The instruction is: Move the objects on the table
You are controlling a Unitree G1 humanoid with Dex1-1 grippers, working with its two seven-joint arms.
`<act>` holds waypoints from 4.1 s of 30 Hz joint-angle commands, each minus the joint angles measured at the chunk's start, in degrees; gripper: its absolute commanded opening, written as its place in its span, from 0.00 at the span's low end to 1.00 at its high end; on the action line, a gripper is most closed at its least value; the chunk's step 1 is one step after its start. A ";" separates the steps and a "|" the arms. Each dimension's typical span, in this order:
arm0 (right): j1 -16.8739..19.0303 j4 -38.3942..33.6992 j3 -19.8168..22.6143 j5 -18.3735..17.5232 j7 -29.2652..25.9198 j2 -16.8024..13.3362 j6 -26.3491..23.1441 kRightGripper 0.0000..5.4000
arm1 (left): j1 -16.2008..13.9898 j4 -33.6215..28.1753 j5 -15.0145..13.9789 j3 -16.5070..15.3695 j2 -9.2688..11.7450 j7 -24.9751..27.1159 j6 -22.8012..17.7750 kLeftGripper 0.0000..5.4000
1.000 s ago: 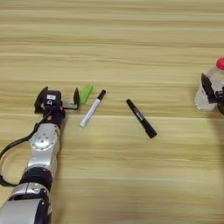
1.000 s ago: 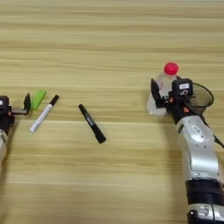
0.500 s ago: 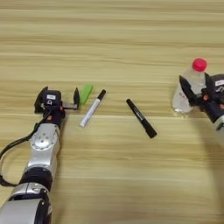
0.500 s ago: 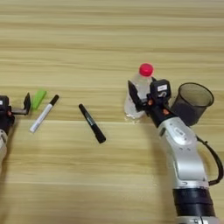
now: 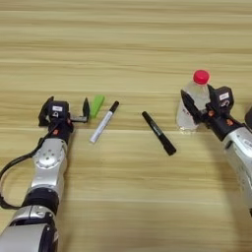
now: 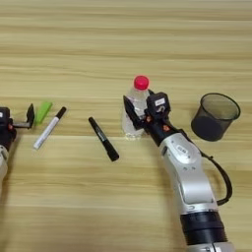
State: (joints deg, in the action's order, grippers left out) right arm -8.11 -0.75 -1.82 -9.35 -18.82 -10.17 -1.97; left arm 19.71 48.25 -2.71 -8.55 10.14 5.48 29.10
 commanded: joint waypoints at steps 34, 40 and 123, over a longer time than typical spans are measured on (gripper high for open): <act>10.22 -3.24 1.18 -0.09 -0.17 -1.12 -1.20 1.00 | 0.00 -0.38 0.16 0.20 -0.38 -0.26 -0.63 1.00; 15.09 -7.33 -0.06 0.15 -0.88 -1.41 -2.23 1.00 | 0.02 -0.36 0.19 0.17 -0.35 -0.28 -0.62 1.00; 12.56 -9.38 -10.02 3.93 -4.97 0.18 -2.18 0.20 | -0.05 -0.50 0.00 0.04 -0.32 0.03 -0.45 1.00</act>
State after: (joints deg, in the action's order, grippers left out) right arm 4.27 -4.61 -13.14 -4.65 -24.13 -9.09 -3.18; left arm 19.48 47.46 -2.72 -8.60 9.71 5.40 29.11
